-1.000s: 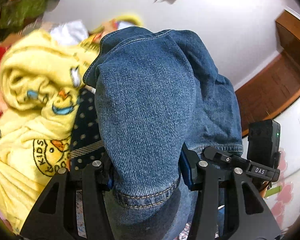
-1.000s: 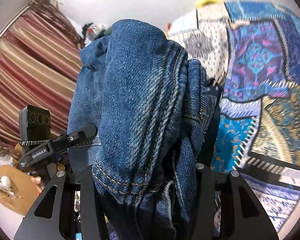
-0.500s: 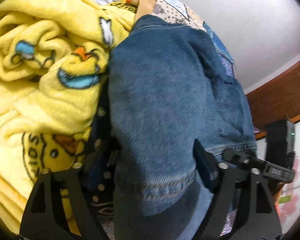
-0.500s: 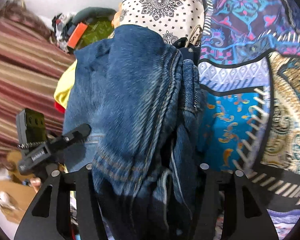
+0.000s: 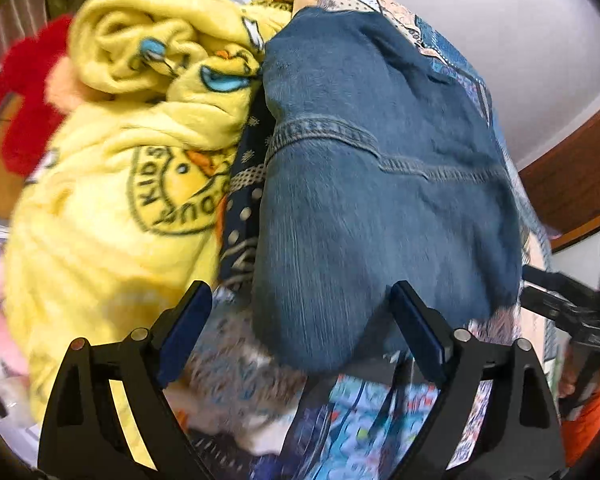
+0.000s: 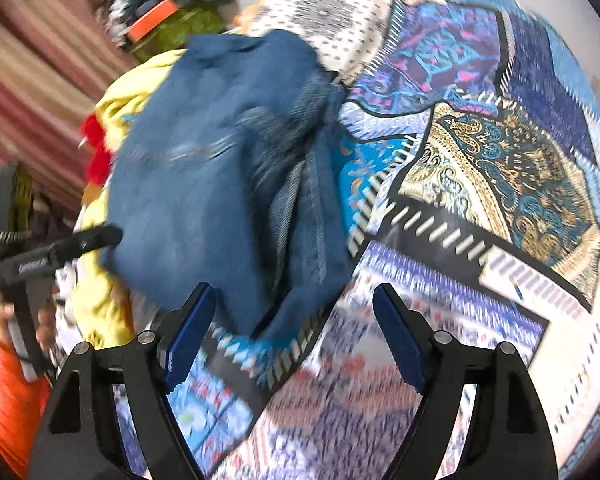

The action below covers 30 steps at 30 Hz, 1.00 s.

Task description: Fold large clothes

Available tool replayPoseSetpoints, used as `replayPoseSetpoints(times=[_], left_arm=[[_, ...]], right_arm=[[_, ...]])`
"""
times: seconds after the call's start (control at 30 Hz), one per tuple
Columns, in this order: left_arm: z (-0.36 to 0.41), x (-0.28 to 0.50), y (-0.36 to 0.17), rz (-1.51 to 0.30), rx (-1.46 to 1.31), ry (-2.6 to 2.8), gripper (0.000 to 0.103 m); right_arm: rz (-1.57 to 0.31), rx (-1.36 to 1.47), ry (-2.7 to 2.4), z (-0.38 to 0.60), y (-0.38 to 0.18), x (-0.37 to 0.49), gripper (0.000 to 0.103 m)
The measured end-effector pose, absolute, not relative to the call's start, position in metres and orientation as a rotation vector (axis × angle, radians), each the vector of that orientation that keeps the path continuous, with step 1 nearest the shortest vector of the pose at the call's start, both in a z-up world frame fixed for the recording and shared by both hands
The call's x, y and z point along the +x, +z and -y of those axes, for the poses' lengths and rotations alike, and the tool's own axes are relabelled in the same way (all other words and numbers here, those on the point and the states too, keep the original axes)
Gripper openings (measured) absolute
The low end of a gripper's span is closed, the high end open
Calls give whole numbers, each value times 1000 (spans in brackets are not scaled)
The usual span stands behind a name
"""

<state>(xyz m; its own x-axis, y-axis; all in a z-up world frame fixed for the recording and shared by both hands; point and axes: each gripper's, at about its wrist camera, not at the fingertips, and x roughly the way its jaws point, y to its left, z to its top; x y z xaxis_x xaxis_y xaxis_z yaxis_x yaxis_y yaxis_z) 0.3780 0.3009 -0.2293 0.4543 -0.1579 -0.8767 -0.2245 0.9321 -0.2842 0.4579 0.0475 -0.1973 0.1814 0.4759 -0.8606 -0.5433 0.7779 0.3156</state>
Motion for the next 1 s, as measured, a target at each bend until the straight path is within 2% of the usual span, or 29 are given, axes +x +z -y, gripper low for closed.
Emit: replayPoseSetpoints(times=[0.2, 0.43, 0.57, 0.73, 1.0], left_arm=[[-270, 326, -148, -942, -299, 58, 91], [-216, 244, -27, -596, -139, 56, 91], [-189, 185, 16, -396, -114, 70, 91], [-157, 120, 36, -220, -71, 107, 91], [-124, 63, 32, -76, -48, 166, 91]], right_arm=[[-999, -86, 779, -31, -128, 403, 78], [-681, -48, 843, -8, -29, 333, 78], [-474, -2, 852, 14, 18, 282, 78], [-303, 66, 813, 40, 41, 228, 78], [-186, 71, 704, 52, 30, 171, 78]])
